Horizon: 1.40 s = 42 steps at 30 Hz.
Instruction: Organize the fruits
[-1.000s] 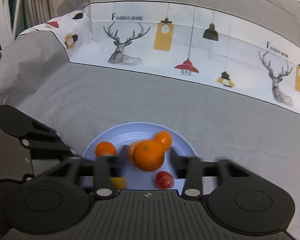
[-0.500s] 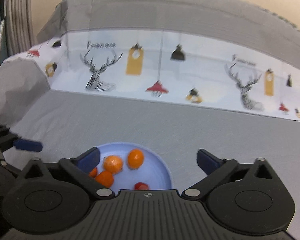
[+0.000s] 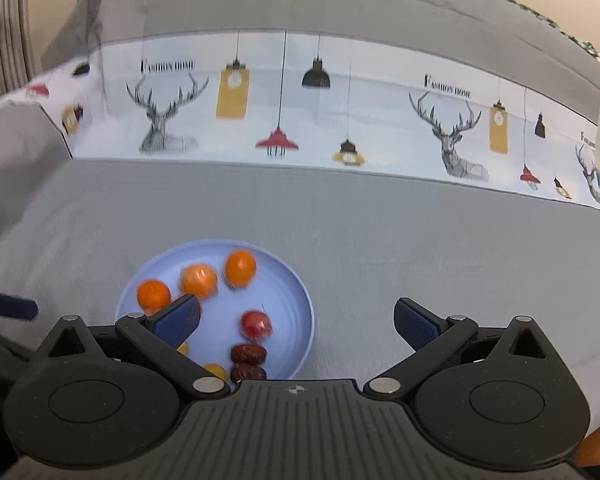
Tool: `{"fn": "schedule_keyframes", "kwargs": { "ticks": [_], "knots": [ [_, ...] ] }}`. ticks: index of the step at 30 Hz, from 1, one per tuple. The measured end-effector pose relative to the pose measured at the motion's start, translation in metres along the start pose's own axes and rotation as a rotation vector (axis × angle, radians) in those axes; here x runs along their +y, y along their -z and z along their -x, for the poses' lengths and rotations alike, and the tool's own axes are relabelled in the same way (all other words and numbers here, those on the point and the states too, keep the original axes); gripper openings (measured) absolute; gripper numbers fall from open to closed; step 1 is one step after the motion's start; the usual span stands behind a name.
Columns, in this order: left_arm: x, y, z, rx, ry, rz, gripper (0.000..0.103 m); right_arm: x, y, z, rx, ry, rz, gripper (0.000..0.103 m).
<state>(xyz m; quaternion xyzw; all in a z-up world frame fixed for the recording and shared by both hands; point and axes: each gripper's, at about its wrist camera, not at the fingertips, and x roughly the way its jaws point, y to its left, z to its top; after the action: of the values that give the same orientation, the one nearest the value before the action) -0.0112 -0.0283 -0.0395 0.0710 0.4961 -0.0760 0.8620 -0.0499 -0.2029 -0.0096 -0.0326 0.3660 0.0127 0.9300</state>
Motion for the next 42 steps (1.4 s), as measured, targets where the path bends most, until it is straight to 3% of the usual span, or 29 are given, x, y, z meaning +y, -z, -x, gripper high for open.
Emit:
{"fn": "schedule_keyframes", "kwargs": {
  "ticks": [7, 14, 42],
  "knots": [
    [0.005, -0.002, -0.007, 0.027, 0.017, 0.015, 0.102, 0.004, 0.001, -0.009, 0.036, -0.010, 0.007, 0.102],
    [0.000, -0.003, -0.009, 0.031, 0.029, -0.008, 0.102, -0.008, 0.000, -0.019, 0.092, -0.037, -0.076, 0.102],
    [-0.003, -0.002, -0.011, 0.041, 0.039, -0.014, 0.102, -0.007, 0.000, -0.020, 0.109, -0.059, -0.054, 0.102]
  ]
}}
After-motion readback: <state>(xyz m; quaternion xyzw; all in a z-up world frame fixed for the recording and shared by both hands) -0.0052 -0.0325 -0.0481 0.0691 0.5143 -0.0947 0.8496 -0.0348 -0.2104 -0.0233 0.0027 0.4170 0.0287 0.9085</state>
